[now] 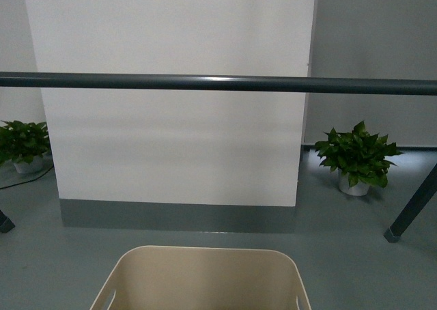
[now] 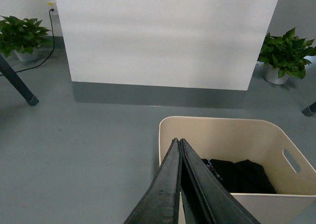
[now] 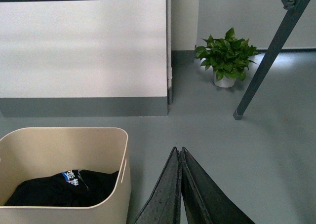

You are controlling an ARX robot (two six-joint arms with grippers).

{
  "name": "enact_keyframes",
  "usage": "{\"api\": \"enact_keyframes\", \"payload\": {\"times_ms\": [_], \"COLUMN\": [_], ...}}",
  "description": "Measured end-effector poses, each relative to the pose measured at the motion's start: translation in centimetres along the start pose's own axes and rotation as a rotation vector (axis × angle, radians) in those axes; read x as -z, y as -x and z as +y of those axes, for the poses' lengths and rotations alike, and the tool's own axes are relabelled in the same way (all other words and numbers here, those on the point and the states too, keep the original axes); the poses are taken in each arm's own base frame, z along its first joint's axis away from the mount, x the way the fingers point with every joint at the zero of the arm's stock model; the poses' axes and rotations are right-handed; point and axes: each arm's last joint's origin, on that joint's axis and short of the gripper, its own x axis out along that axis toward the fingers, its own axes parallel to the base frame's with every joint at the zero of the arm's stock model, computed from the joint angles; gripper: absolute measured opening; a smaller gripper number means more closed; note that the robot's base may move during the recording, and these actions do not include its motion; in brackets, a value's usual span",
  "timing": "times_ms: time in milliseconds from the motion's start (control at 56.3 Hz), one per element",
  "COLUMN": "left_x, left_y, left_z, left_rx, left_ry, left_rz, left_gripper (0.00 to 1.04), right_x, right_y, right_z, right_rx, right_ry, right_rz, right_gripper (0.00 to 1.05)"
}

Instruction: Move hamper under clothes hanger

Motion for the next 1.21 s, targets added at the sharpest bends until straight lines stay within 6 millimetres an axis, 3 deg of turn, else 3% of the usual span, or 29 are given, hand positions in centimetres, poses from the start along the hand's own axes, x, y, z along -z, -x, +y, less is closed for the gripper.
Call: {"api": "enact_keyframes", "payload": {"times_ms": [729,1209], "left_x": [0.3,0.3], "left_y": [2.2,2.2], "left_z": [0.0,0.0], "left_rx": [0.0,0.0], "left_ry": [0.0,0.0], "left_rz": [0.006,0.005], "left_gripper": [0.03,0.03], "right_x": [0.3,0.3], "right_y": [2.1,2.2], "right_z": [0.0,0.0], "right_rx": [-0.002,-0.003], "right_ry": [0.0,0.0], "right_rz": [0.011,0.006], "right_gripper": [0.02,0.02]}}
